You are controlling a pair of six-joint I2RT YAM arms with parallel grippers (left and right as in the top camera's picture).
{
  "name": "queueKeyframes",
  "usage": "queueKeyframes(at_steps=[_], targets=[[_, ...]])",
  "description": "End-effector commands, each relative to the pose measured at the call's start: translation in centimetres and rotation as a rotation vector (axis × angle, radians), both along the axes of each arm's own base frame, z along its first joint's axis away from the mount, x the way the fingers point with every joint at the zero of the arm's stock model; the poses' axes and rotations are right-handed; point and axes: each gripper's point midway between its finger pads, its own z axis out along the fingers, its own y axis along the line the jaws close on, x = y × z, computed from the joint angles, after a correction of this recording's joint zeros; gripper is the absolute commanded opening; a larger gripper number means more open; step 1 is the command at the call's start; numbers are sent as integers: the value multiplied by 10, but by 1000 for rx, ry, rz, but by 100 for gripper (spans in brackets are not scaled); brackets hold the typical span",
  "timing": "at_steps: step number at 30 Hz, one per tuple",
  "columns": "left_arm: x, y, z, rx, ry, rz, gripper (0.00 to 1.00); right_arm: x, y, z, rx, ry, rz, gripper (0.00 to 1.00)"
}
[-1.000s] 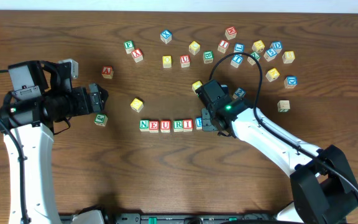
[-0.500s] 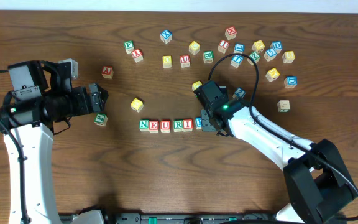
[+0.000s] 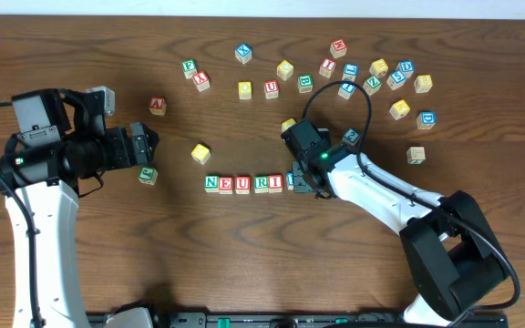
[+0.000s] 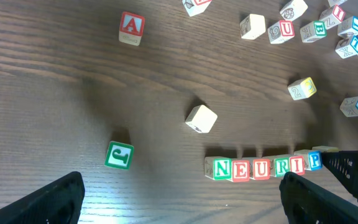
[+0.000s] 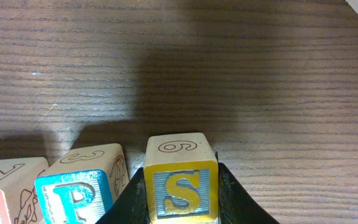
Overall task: Spell out NEURIPS
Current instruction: 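Lower the yellow S block to the right of the blue P block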
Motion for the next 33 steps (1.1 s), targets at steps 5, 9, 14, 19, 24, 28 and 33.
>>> queueKeyframes(at_steps=[5,9,14,19,24,28,33], targets=[[3,3,8,8,-21,10,99,1,-3,-3,-6,0,-18,8],[3,3,8,8,-21,10,99,1,-3,-3,-3,-3,-19,11],[3,3,8,9,-21,10,99,1,-2,-3,-1,-1,-18,19],[3,3,8,8,-21,10,99,1,-2,-3,-1,-1,-18,38],[3,3,8,8,-21,10,99,1,-2,-3,-1,-1,-18,44],[3,3,8,9,-21,10,99,1,-2,-3,-1,-1,-18,43],[3,3,8,8,-21,10,99,1,-2,-3,-1,-1,-18,29]])
